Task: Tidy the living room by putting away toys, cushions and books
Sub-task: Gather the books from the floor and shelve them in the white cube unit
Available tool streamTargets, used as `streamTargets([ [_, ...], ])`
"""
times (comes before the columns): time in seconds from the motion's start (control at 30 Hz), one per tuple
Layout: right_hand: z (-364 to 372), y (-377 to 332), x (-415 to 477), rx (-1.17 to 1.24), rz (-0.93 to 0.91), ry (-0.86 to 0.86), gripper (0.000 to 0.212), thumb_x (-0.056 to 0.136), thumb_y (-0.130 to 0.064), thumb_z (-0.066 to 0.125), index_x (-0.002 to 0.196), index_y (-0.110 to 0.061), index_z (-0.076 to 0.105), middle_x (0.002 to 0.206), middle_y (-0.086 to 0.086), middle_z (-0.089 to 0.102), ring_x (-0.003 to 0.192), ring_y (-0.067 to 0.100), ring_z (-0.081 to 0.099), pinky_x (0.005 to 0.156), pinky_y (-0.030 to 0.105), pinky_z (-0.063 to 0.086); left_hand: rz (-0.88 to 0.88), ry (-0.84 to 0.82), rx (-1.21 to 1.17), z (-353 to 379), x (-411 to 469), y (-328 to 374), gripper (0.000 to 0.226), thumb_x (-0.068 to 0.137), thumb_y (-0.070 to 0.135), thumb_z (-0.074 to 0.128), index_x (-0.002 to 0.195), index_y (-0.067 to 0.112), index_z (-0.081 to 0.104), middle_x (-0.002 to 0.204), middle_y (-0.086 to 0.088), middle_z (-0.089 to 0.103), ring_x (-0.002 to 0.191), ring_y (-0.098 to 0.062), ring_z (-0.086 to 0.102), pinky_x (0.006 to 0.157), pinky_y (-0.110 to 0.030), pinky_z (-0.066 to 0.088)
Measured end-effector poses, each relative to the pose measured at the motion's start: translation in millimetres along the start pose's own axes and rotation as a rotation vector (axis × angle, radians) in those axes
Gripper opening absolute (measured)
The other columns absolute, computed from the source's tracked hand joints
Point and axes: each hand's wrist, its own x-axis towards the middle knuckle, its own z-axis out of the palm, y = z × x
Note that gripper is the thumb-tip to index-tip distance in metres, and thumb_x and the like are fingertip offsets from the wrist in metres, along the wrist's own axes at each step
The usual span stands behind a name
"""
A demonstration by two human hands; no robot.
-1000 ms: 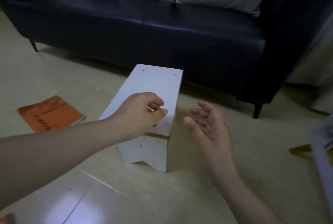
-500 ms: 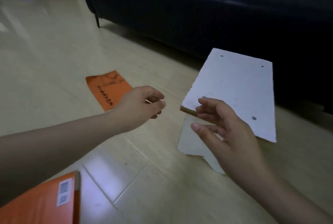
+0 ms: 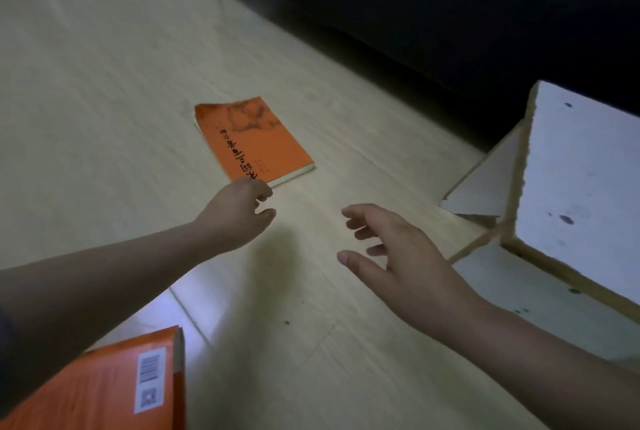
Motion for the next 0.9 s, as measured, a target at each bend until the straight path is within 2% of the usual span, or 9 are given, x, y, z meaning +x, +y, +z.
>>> streamTargets([
  [0.2,32,17,13,0.048,0.090,-0.076,0.047,0.092,-0.038,0.057,0.136,-0.034,0.040,0.123,-0.018,0.050,0.111,-0.005,0.048,0.090,0.016,0.046,0.072,-0.081,0.289,13,34,-49,0.061,0.086,0.028,0.063,0.140,0.008,0.041,0.142,-0.014,0.041,0.129,-0.033,0.039,0.108,-0.039,0.033],
  [0.3,41,25,16,0.052,0.129,-0.117,0.048,0.093,-0.039,0.056,0.137,-0.034,0.038,0.123,-0.018,0.049,0.110,-0.005,0.046,0.090,0.016,0.044,0.062,-0.097,0.332,17,49,-59,0.061,0.087,0.030,0.063,0.139,0.007,0.040,0.147,-0.016,0.036,0.134,-0.034,0.033,0.111,-0.039,0.027],
  [0.4,51,30,18,0.064,0.171,-0.149,0.049,0.092,-0.039,0.057,0.137,-0.033,0.038,0.123,-0.017,0.049,0.109,-0.003,0.047,0.093,0.022,0.045,0.025,-0.078,0.334,18,62,-66,0.048,0.085,0.031,0.065,0.124,0.007,0.052,0.127,-0.015,0.051,0.112,-0.033,0.052,0.094,-0.039,0.044],
  [0.47,59,32,21,0.068,0.182,-0.171,0.049,0.092,-0.039,0.057,0.137,-0.032,0.038,0.124,-0.015,0.049,0.108,-0.001,0.048,0.092,0.021,0.044,-0.002,-0.058,0.313,16,68,-69,0.037,0.084,0.028,0.065,0.114,0.007,0.059,0.115,-0.012,0.055,0.100,-0.029,0.057,0.084,-0.038,0.048],
  [0.6,84,27,28,0.117,0.205,-0.189,0.047,0.091,-0.037,0.059,0.134,-0.031,0.042,0.121,-0.012,0.051,0.101,0.001,0.052,0.081,0.014,0.040,-0.017,0.025,0.267,17,74,-73,0.023,0.085,0.021,0.065,0.105,0.009,0.067,0.110,-0.010,0.058,0.097,-0.027,0.058,0.080,-0.032,0.046],
  [0.73,115,12,34,0.168,0.208,-0.266,0.039,0.092,-0.036,0.059,0.128,-0.030,0.048,0.114,-0.009,0.055,0.094,0.005,0.057,0.082,0.022,0.048,-0.009,0.061,0.297,19,76,-76,0.017,0.088,0.014,0.059,0.096,0.005,0.070,0.102,-0.013,0.060,0.089,-0.031,0.059,0.075,-0.033,0.046],
  [0.83,132,0,37,0.126,0.129,-0.353,0.034,0.091,-0.036,0.059,0.123,-0.026,0.056,0.110,-0.007,0.059,0.095,0.009,0.058,0.088,0.031,0.050,0.035,0.051,0.347,15,83,-74,0.017,0.085,0.009,0.054,0.089,0.001,0.069,0.094,-0.018,0.061,0.082,-0.034,0.057,0.066,-0.033,0.044],
  [0.9,144,-10,35,0.099,0.069,-0.438,0.033,0.092,-0.034,0.057,0.123,-0.023,0.058,0.111,-0.005,0.061,0.097,0.010,0.057,0.087,0.030,0.049,0.054,0.045,0.354,15,83,-74,0.017,0.083,0.005,0.051,0.083,-0.002,0.066,0.089,-0.021,0.061,0.077,-0.033,0.056,0.063,-0.032,0.041],
])
